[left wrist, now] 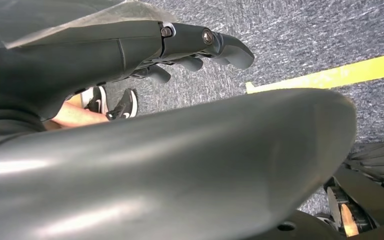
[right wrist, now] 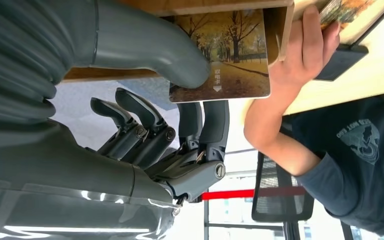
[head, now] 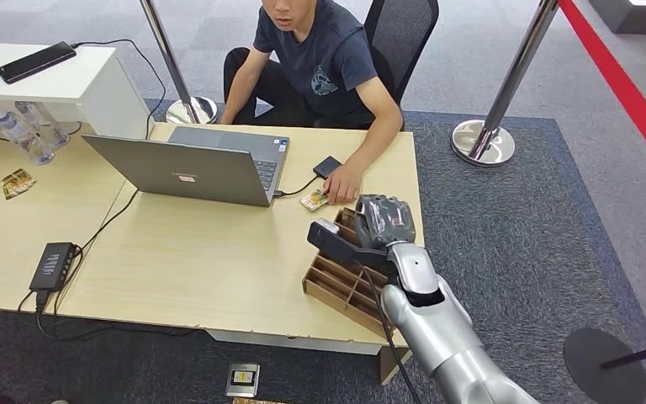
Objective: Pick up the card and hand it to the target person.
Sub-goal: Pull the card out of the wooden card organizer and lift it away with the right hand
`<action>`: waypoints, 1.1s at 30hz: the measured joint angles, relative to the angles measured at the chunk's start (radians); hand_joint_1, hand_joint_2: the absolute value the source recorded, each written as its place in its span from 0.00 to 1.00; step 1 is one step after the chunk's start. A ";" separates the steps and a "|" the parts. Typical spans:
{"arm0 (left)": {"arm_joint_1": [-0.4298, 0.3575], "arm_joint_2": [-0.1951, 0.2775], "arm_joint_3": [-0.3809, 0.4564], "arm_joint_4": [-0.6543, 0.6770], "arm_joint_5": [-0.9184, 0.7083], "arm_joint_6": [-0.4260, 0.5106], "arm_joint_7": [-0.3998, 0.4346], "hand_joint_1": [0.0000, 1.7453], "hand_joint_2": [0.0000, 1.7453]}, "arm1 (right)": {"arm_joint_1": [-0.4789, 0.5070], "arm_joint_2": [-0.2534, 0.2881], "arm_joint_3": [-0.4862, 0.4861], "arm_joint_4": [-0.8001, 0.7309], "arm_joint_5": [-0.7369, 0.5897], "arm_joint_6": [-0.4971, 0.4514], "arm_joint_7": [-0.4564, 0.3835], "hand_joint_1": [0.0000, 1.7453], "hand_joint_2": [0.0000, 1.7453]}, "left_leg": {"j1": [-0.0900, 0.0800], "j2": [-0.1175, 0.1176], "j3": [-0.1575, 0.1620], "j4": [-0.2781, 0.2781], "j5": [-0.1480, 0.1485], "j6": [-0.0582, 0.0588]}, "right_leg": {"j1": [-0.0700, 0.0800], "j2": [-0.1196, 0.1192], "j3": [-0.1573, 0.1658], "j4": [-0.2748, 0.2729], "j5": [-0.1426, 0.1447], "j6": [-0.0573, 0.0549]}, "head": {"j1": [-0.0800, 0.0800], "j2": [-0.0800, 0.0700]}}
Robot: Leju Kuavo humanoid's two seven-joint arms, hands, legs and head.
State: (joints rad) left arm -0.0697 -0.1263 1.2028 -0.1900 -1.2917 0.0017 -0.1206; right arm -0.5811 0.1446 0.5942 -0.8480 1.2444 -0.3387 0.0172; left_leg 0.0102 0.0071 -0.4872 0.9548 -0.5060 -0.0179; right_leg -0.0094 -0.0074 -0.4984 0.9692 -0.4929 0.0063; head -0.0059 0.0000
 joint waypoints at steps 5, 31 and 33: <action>0.000 0.000 0.000 0.000 -0.001 -0.001 -0.003 0.00 0.00 | 0.016 -0.008 -0.005 -0.042 0.009 -0.004 -0.007 1.00 1.00 | 0.000 0.000 0.000 0.000 0.000 0.000 | 0.000 0.000 0.000 0.000 0.000 0.000 | 0.000 0.000; -0.004 0.000 0.002 0.000 0.027 0.007 -0.004 0.00 0.00 | 0.045 -0.020 0.003 -0.343 -0.048 0.012 -0.072 1.00 1.00 | 0.000 0.000 -0.001 0.000 0.000 0.000 | 0.000 0.000 0.000 0.000 0.000 0.000 | 0.000 0.000; -0.005 0.000 0.004 0.000 0.029 0.009 -0.005 0.00 0.00 | 0.026 -0.010 0.003 -0.322 -0.061 0.012 -0.079 1.00 1.00 | 0.000 0.000 -0.001 0.000 0.000 0.000 | 0.000 0.000 0.000 0.000 0.000 0.000 | 0.000 0.000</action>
State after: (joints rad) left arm -0.0751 -0.1265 1.2068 -0.1900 -1.2629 0.0109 -0.1260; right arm -0.5548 0.1347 0.5974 -1.1700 1.1837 -0.3264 -0.0623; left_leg 0.0103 0.0071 -0.4878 0.9547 -0.5059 -0.0179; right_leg -0.0095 -0.0074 -0.4986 0.9693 -0.4928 0.0062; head -0.0060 0.0000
